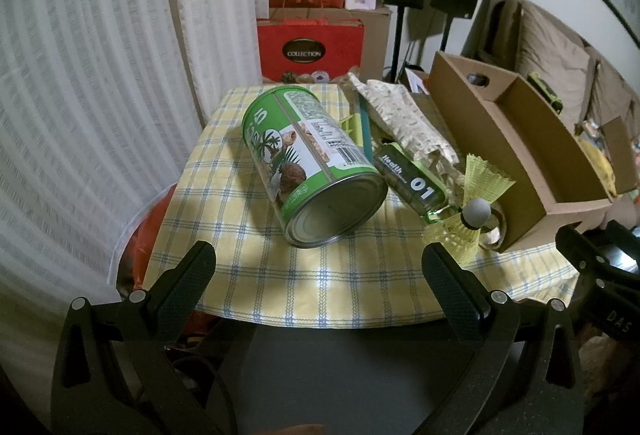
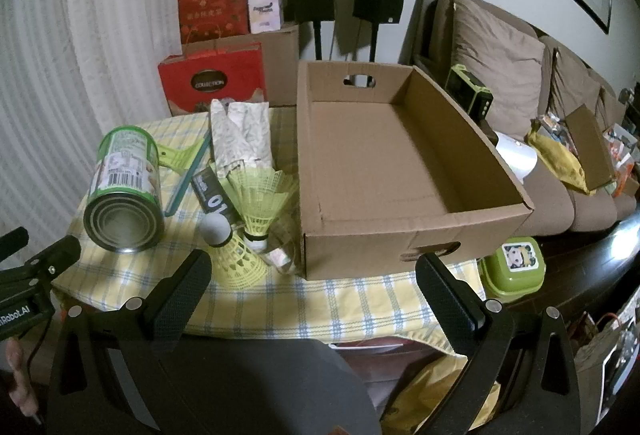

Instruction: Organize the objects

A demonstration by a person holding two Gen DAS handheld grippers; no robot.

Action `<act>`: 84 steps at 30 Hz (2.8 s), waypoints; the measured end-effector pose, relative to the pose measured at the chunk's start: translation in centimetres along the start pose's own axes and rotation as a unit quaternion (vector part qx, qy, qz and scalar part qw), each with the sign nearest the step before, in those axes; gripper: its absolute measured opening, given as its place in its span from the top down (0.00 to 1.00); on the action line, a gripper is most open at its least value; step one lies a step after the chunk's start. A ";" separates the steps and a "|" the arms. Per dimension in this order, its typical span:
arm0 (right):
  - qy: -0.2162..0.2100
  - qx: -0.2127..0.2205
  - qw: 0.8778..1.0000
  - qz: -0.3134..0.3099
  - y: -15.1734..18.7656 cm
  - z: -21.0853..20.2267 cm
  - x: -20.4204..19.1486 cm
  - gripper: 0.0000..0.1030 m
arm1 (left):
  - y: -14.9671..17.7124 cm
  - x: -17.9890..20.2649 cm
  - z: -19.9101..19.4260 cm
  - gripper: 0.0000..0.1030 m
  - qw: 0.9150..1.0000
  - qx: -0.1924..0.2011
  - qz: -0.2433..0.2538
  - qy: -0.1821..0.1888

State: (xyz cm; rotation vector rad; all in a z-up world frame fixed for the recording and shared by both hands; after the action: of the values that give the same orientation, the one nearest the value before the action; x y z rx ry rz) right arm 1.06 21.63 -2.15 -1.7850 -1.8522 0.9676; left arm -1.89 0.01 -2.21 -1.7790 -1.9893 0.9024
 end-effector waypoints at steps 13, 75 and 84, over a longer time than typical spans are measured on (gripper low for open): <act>0.000 0.000 1.000 0.001 0.0 0.1 0.0 0.00 | 0.5 -0.2 -0.4 0.00 1.000 -0.001 -0.001 0.000; -0.265 -0.067 0.961 -0.032 -6.9 13.8 -9.3 0.00 | -4.2 -8.8 13.7 0.01 0.960 -0.087 -0.205 0.168; -0.265 -0.069 0.961 -0.039 -7.6 13.9 -9.2 0.00 | -4.4 -7.5 14.8 0.00 0.956 -0.107 -0.198 0.191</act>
State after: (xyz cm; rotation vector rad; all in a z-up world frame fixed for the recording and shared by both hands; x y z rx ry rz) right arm -12.96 10.12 -4.67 -1.6146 -2.3394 1.4207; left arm -13.10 -10.90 -9.20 -1.4329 -2.1197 0.2062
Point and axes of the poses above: each gripper's, at about its wrist camera, not at the fingertips, and z roughly the way its jaws point, x to its right, y to its underside, the point moved 3 cm from there along z, roughly the way its jaws point, and after that the axes turned 15 degrees about -y, right-handed, at the moved point
